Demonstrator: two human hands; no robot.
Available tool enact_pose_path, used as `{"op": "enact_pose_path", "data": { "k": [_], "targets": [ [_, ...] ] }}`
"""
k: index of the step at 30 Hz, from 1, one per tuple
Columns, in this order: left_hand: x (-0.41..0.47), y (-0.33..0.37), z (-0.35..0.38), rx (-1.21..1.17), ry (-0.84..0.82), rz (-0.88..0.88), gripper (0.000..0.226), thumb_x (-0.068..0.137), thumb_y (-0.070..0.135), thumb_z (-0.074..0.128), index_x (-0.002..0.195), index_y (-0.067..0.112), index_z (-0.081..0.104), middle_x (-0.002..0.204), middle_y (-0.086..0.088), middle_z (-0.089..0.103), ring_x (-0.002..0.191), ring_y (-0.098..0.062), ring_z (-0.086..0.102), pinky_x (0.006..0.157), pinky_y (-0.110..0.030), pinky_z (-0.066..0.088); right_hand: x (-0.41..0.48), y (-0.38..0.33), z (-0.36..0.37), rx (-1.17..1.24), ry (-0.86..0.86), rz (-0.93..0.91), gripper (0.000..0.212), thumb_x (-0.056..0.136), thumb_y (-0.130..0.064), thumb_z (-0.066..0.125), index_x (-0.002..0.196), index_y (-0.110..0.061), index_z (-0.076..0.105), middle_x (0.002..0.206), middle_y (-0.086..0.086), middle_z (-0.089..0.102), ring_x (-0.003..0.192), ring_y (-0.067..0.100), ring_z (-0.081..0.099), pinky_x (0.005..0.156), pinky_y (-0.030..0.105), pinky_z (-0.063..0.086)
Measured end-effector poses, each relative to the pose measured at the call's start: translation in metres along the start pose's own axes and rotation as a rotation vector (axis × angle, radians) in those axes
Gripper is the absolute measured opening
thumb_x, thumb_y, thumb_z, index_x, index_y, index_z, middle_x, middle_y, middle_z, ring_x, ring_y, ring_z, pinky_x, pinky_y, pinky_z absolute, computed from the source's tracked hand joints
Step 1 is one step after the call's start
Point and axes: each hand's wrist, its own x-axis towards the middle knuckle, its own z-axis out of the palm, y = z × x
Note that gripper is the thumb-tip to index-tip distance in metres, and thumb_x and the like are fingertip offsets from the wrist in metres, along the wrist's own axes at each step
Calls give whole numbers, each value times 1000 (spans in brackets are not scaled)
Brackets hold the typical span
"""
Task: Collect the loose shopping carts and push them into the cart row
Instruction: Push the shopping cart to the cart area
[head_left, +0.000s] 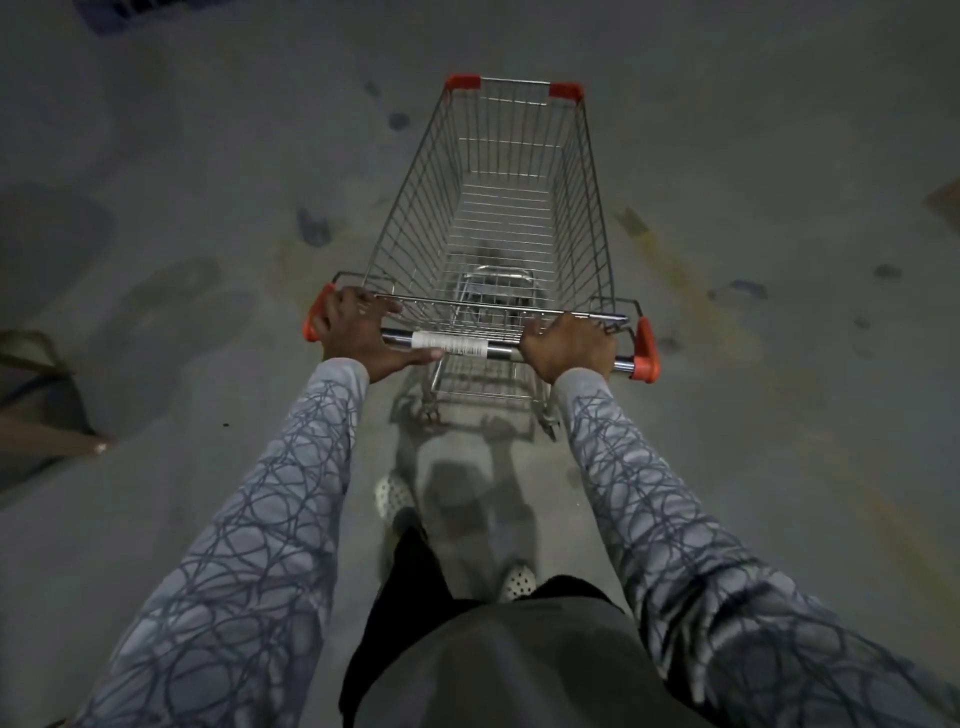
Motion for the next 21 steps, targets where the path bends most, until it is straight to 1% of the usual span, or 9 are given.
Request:
{"op": "enact_pose_path", "data": {
  "k": [2, 4, 6, 8, 11, 15, 18, 19, 21],
  "targets": [
    [55, -15, -7, 18, -16, 21, 103, 34, 107, 48, 117, 47, 61, 144, -1, 38, 147, -34, 10, 119, -54, 12, 41, -34, -1, -6, 17, 3, 61, 93, -56, 32, 99, -9, 69, 98, 15, 70, 87, 32, 64, 69, 36, 38],
    [114, -29, -17, 22, -12, 46, 105, 34, 110, 41, 114, 46, 62, 142, -2, 39, 145, -33, 15, 118, -54, 16, 87, -69, -4, 6, 41, 15, 61, 94, -57, 32, 102, -9, 70, 102, 16, 70, 91, 33, 65, 72, 37, 39],
    [162, -33, -27, 19, -19, 78, 93, 41, 108, 42, 107, 46, 65, 142, -4, 40, 145, -32, 15, 118, -54, 13, 124, -95, -12, 29, 45, 29, 62, 94, -56, 34, 107, -7, 70, 109, 18, 70, 101, 36, 65, 75, 38, 40],
    [219, -43, -40, 22, -56, 109, 78, 53, 103, 45, 100, 45, 69, 143, -4, 41, 146, -32, 13, 119, -54, 8, 167, -127, -21, 49, 32, 56, 61, 94, -56, 37, 110, -6, 68, 112, 19, 69, 104, 37, 65, 78, 38, 41],
    [295, -55, -57, 60, -111, 165, 87, 54, 106, 31, 102, 46, 72, 144, -5, 41, 144, -34, 15, 115, -57, 13, 227, -164, -33, 65, 17, 111, 60, 93, -56, 37, 113, -8, 66, 114, 19, 69, 105, 37, 64, 85, 39, 43],
    [390, -68, -75, 77, -91, 204, 92, 55, 105, 26, 103, 43, 74, 144, -3, 43, 146, -32, 12, 118, -56, 6, 302, -210, -42, 56, 82, 146, 58, 92, -53, 35, 101, -6, 69, 102, 20, 71, 95, 38, 67, 85, 40, 45],
    [472, -73, -86, 72, -53, 286, 90, 59, 105, 25, 97, 39, 75, 137, -2, 50, 143, -31, 21, 119, -54, 3, 368, -246, -52, 62, 116, 170, 57, 90, -52, 36, 95, -7, 70, 97, 20, 71, 90, 38, 67, 82, 40, 47],
    [502, -74, -89, 80, -24, 316, 86, 62, 103, 27, 92, 38, 74, 133, -1, 55, 140, -31, 27, 119, -54, 6, 393, -257, -55, 63, 123, 179, 56, 89, -52, 37, 94, -7, 70, 97, 19, 71, 89, 38, 67, 80, 39, 47],
    [560, -75, -93, 104, 64, 386, 78, 70, 99, 30, 86, 36, 72, 119, 3, 64, 128, -27, 42, 113, -52, 21, 445, -278, -61, 69, 153, 189, 56, 89, -53, 38, 92, -7, 70, 95, 19, 71, 87, 37, 66, 73, 36, 43]
  ]
}}
